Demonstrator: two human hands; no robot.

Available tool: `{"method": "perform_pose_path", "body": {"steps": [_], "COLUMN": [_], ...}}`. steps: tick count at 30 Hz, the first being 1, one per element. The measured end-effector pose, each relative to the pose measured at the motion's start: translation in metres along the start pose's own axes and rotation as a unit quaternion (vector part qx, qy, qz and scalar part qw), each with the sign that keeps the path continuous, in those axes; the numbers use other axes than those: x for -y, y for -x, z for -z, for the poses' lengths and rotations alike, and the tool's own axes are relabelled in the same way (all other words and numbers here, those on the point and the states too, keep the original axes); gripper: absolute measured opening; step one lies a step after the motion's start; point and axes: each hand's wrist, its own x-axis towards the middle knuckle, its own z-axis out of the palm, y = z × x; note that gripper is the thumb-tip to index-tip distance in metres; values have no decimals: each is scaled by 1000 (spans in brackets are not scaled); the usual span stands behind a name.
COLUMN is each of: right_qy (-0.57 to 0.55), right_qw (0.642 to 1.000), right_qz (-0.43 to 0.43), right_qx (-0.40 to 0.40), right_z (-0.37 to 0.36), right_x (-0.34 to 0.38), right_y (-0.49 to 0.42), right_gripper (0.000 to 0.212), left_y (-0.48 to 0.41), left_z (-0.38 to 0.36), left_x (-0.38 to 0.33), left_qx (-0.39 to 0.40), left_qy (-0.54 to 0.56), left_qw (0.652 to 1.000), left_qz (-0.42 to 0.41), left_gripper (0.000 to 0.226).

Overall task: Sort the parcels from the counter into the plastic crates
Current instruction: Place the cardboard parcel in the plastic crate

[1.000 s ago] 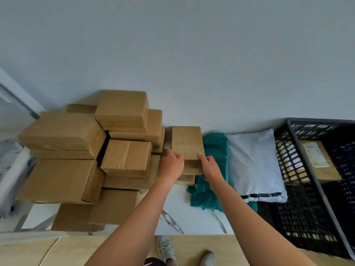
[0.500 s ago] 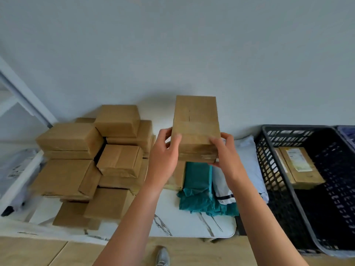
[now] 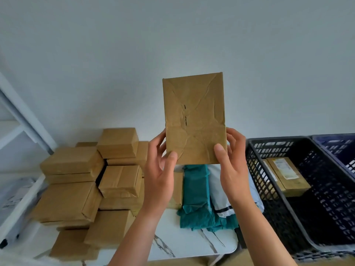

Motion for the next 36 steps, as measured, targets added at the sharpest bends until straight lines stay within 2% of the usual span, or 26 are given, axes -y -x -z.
{"method": "perform_pose_path", "body": {"steps": [4, 6, 9, 10, 12, 14, 15, 18, 21, 23, 25, 28, 30, 34, 36], "right_qy": [-49, -156, -261, -287, -305, -347, -352, -248, -79, 34, 125, 270, 341, 352, 307], "right_qw": [998, 985, 952, 936, 931, 916, 917, 958, 993, 996, 988, 956, 927, 918, 936], "right_qz": [-20, -67, -161, -191, -167, -161, -156, -119, -58, 3, 51, 112, 156, 183, 174], "right_qx": [30, 24, -20, -67, -113, -118, -100, -82, -73, -78, -75, -29, -14, 2, 19], "right_z": [-14, -17, -19, -21, -20, -22, -20, -36, -60, -79, -96, -114, -127, -136, -124], "right_x": [-2, -1, 3, 3, 0, 2, -1, 6, 7, 5, 4, 5, 8, 7, 3], "right_y": [-2, -5, -7, -9, -8, -5, -6, -9, 2, 17, 27, 36, 41, 39, 31], "right_gripper": [48, 49, 58, 54, 27, 51, 54, 50, 45, 50, 60, 72, 73, 71, 71], "left_y": [-7, -8, -6, -3, 1, 3, 1, -9, -21, -28, -36, -45, -51, -55, -54], "left_z": [17, 19, 12, 9, 5, 6, 8, 23, 44, 58, 68, 72, 74, 78, 78], "left_x": [0, -5, -22, -28, -35, -37, -34, -21, -8, 7, 23, 32, 35, 41, 39], "left_qx": [19, 35, 79, 100, 142, 157, 154, 130, 60, 4, -19, -13, -17, -26, -35], "left_qy": [-12, -52, -166, -195, -239, -261, -259, -167, -17, 41, 108, 240, 273, 294, 278], "left_qw": [999, 992, 956, 942, 924, 918, 920, 961, 998, 997, 988, 952, 935, 927, 935], "left_qz": [-34, -105, -230, -254, -264, -256, -250, -176, -2, 65, 111, 190, 226, 232, 219], "left_gripper": [56, 58, 58, 58, 59, 59, 59, 56, 45, 29, 21, 30, 35, 39, 32]}}
